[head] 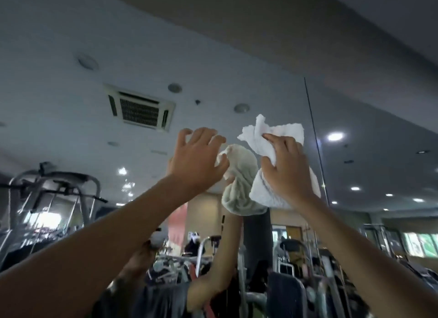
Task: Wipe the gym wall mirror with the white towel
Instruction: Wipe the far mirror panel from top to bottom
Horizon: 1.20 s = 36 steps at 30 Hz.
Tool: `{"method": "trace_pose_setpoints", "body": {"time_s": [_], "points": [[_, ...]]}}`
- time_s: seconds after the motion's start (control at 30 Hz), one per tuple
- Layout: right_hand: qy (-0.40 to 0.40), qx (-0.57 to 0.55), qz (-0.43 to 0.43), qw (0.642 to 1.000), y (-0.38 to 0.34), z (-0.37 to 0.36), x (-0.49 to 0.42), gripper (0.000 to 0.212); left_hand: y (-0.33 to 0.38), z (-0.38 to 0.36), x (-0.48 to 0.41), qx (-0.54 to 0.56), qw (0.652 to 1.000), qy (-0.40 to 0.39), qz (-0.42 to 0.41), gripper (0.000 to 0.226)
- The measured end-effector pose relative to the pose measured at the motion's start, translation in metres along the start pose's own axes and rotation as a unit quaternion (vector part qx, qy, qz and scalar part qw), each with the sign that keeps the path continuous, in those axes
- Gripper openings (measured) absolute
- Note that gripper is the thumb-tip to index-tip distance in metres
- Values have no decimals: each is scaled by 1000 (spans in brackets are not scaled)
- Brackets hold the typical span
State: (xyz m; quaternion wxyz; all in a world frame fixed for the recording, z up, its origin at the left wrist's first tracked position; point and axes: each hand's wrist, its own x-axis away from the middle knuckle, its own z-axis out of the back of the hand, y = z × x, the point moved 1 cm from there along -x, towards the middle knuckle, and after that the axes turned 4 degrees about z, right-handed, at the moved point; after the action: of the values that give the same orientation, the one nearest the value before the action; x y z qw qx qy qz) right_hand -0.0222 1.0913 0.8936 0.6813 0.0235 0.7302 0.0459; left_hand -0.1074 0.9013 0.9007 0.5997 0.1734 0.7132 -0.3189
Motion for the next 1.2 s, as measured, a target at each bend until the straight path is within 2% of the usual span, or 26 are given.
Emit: {"method": "trace_pose_setpoints", "body": {"time_s": [0.13, 0.27, 0.33, 0.43, 0.53, 0.6, 0.67, 0.77, 0.83, 0.93, 1.03, 1.1, 1.2], "points": [[-31, -2, -24, 999, 28, -18, -44, 51, 5, -26, -23, -104, 986, -122, 43, 62], [-60, -58, -13, 996, 28, -41, -50, 52, 2, -56, -10, -158, 979, -117, 44, 67], [-91, -12, 32, 995, 27, -55, -37, 54, -1, -63, -7, -185, 977, -102, 34, 69], [-86, 24, 64, 994, 28, -61, -16, 72, -1, -62, -8, -188, 975, -113, 42, 75], [-127, 39, 74, 988, 47, -56, -5, 84, 1, -63, -7, -185, 975, -112, 48, 79], [-165, 60, 53, 983, 65, -48, -14, 87, 1, -62, -6, -172, 977, -114, 51, 80], [-181, 68, -15, 981, 75, -47, -39, 80, 2, -60, -5, -163, 979, -114, 53, 80], [-147, 72, -78, 983, 57, -62, -79, 69, 0, -61, -5, -153, 982, -100, 55, 80], [-120, 83, -44, 988, 35, -72, -83, 66, 1, -61, -5, -151, 983, -86, 57, 80], [-125, 90, 50, 987, 26, -71, -54, 64, 0, -63, -4, -164, 980, -92, 60, 80], [-162, 94, 116, 976, 47, -56, -24, 82, 1, -62, -4, -160, 981, -92, 62, 81], [-175, 95, 91, 976, 69, -49, -32, 86, 2, -61, -4, -150, 982, -95, 61, 81], [-142, 86, -14, 986, 83, -54, -79, 65, 2, -60, -3, -143, 984, -91, 60, 81]]}}
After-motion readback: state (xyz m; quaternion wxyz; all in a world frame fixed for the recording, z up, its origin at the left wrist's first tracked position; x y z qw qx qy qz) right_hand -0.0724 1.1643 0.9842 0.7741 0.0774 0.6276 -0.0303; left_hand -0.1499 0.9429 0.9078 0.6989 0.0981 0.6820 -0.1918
